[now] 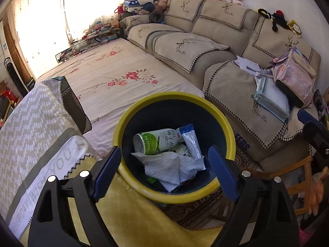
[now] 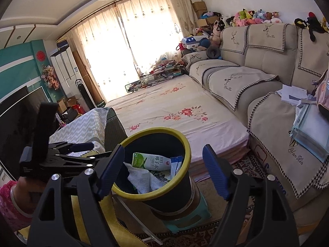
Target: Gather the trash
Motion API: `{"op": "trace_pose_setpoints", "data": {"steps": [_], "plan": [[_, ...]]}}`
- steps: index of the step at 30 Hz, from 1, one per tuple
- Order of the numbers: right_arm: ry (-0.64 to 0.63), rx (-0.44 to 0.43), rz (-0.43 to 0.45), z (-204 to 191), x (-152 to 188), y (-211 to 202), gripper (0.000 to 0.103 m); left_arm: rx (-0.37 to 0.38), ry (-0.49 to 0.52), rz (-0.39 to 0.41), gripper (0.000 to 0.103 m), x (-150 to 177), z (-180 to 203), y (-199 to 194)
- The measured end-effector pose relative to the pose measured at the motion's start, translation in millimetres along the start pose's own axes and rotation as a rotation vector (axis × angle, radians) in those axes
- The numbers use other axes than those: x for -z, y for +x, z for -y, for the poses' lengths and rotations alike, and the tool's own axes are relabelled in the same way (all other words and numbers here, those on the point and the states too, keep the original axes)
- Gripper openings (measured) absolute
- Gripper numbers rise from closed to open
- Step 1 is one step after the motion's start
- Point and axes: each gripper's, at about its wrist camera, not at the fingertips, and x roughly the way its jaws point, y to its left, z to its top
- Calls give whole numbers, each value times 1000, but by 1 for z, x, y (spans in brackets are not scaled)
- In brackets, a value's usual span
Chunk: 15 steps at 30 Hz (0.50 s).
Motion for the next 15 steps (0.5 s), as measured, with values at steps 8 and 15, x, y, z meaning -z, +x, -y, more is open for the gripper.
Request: {"op": "trace_pose_setpoints", "data": {"steps": [8,15], "plan": [[-107,-78,-6,-52,2,-7,77,-99,-172,121,98,74,-63,-119],[-218,-137,21,-112,5,-28,86,-391,-372,260,98,164,-118,-239]]}}
